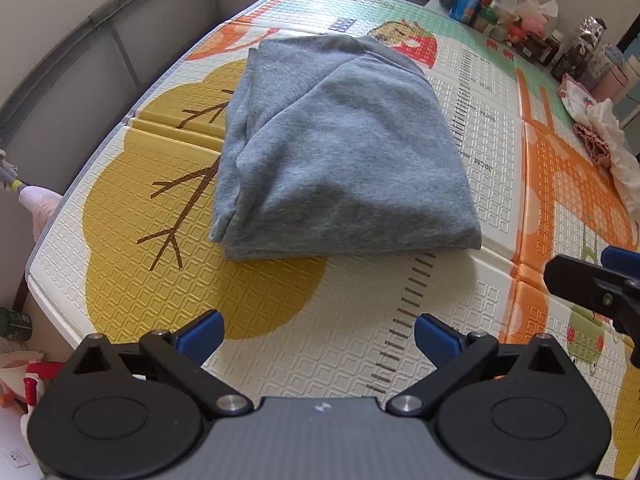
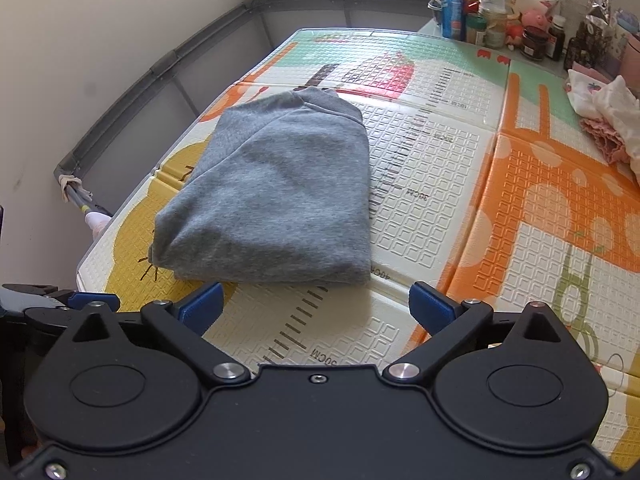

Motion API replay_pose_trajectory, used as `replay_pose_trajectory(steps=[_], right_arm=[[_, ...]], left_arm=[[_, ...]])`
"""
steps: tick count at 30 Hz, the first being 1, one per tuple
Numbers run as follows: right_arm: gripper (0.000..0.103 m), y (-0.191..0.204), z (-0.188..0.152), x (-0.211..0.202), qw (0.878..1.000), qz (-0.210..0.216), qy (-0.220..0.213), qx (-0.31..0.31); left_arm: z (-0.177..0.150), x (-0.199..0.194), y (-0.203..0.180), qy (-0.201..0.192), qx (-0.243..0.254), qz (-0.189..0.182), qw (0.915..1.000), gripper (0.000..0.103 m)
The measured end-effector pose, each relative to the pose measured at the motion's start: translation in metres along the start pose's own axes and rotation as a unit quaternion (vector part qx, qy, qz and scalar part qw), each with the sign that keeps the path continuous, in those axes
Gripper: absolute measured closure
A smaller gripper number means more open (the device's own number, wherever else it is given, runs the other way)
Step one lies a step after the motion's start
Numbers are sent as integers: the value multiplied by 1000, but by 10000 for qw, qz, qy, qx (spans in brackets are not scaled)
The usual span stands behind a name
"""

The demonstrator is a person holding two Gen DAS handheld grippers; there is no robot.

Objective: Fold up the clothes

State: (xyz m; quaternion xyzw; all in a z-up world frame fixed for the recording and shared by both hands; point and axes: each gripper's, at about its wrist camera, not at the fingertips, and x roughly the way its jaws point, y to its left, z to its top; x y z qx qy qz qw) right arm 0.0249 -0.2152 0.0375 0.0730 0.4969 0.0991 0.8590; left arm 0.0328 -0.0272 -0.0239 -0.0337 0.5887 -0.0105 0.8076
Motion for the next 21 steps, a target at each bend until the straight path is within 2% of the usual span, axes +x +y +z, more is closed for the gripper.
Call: replay_pose_trajectory(steps=[11,18,21], right_arm=[[3,1,-1,-1,10000,26,-12,-32],[3,3,-2,-2,10000,62,-16,-56],[3,4,-2,-2,10000,76,-15,-59]], left_arm=[[0,1,10,-80,-501,32,9987,0],[1,0,10,-174,-539,16,9984,0],[1,0,5,-187,-383,252,9988,0]])
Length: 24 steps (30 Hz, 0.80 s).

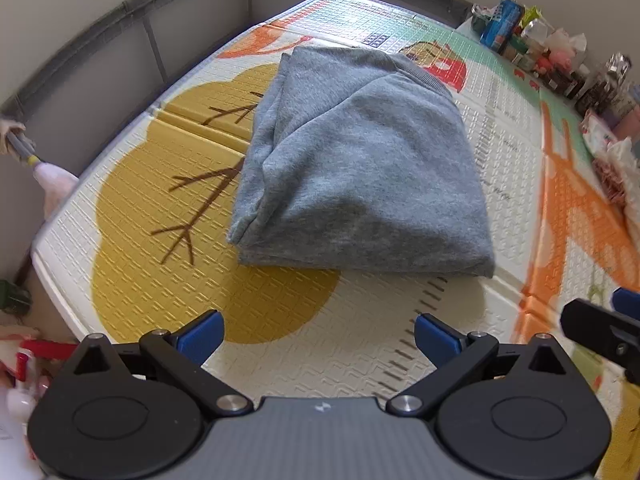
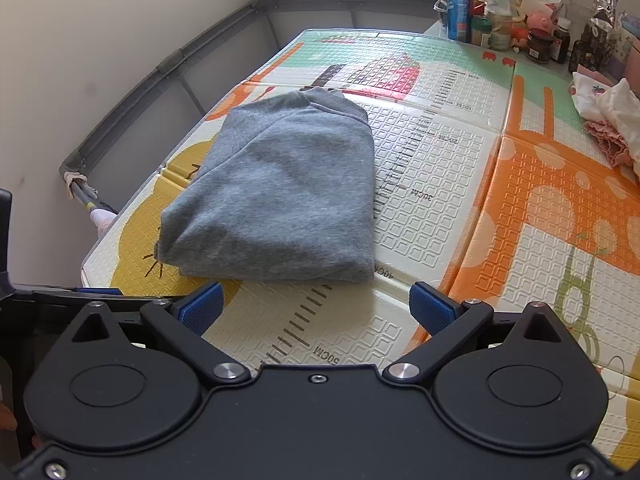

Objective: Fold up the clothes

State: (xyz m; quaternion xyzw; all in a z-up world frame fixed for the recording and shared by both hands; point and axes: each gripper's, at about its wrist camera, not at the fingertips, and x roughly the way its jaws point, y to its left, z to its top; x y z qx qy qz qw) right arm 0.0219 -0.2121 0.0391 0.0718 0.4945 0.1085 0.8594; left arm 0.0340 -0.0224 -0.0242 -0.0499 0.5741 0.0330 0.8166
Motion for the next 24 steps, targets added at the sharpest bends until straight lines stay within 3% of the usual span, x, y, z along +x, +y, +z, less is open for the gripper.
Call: replay_pose_trajectory(steps=[3,9,15,18,24], right_arm=[[3,0,0,-1,10000,3,6,-9],[3,-1,-1,-2,10000,12,-7,13],[3,-2,-2,-4,10000,3,-28,75],[3,-1,-1,-5,10000,8,-39,83],[3,0,-1,-6,10000,33,-35,66]], left_arm=[[1,-1,-4,-18,132,144,9998,0],[4,-4,1,-80,-56,-167,9998,0],[6,-16,-5,-517,27,189,9985,0],[8,-17,-3,-436,-102,2,9990,0],[9,-10,-4,-296,-145,228,9992,0]])
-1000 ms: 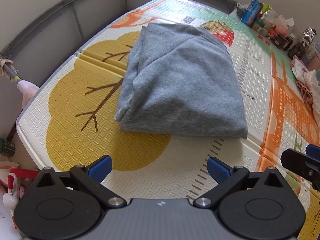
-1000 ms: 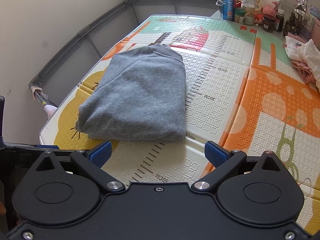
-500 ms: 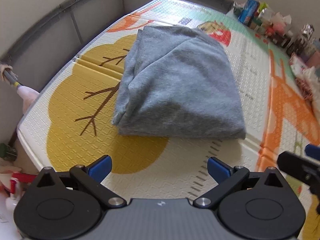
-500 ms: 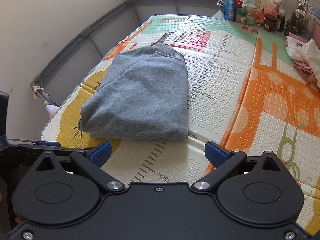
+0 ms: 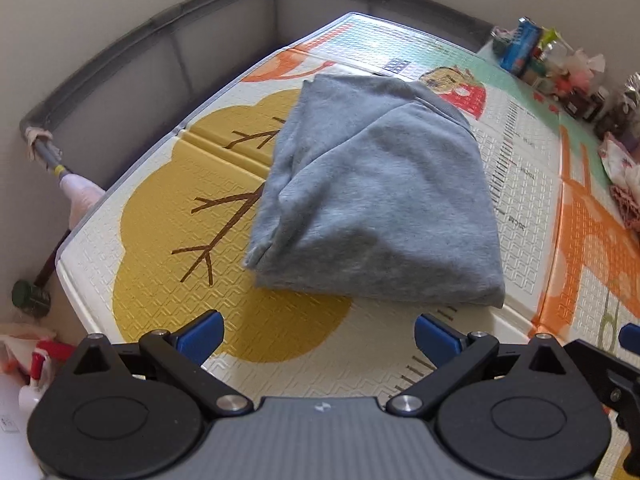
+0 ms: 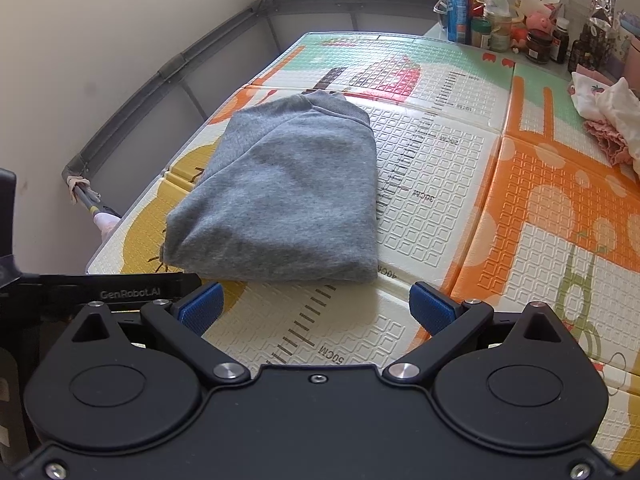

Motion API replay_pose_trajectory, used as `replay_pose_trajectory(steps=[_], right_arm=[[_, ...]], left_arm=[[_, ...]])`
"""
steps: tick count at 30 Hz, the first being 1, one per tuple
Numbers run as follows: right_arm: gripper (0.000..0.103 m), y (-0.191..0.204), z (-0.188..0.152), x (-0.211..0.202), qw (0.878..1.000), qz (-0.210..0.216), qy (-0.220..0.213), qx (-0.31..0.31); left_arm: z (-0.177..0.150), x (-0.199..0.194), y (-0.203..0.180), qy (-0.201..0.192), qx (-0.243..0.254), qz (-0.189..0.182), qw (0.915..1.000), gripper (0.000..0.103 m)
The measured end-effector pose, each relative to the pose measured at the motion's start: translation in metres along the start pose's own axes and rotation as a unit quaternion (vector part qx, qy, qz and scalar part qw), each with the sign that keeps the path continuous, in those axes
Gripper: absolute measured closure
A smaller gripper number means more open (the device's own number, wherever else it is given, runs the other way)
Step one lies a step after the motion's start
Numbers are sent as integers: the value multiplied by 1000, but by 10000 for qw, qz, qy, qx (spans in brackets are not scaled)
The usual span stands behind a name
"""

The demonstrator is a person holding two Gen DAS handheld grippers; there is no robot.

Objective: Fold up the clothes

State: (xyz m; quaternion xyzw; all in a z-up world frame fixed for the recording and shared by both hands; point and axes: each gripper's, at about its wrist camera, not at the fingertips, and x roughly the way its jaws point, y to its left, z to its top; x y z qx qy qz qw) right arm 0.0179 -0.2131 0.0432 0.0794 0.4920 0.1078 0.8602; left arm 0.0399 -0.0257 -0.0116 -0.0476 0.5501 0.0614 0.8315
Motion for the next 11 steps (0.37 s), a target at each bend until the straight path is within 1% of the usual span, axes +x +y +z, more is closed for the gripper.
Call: replay_pose_trajectory(steps=[3,5,11], right_arm=[[3,1,0,0,10000,12,4,-11],[3,1,0,-1,10000,15,5,-17],[3,3,0,-2,10000,15,6,-41]], left_arm=[[-1,-3,-3,-116,150,128,9997,0],[0,-4,-4,-169,131,211,9995,0],[2,1,0,4,46,22,10000,0]])
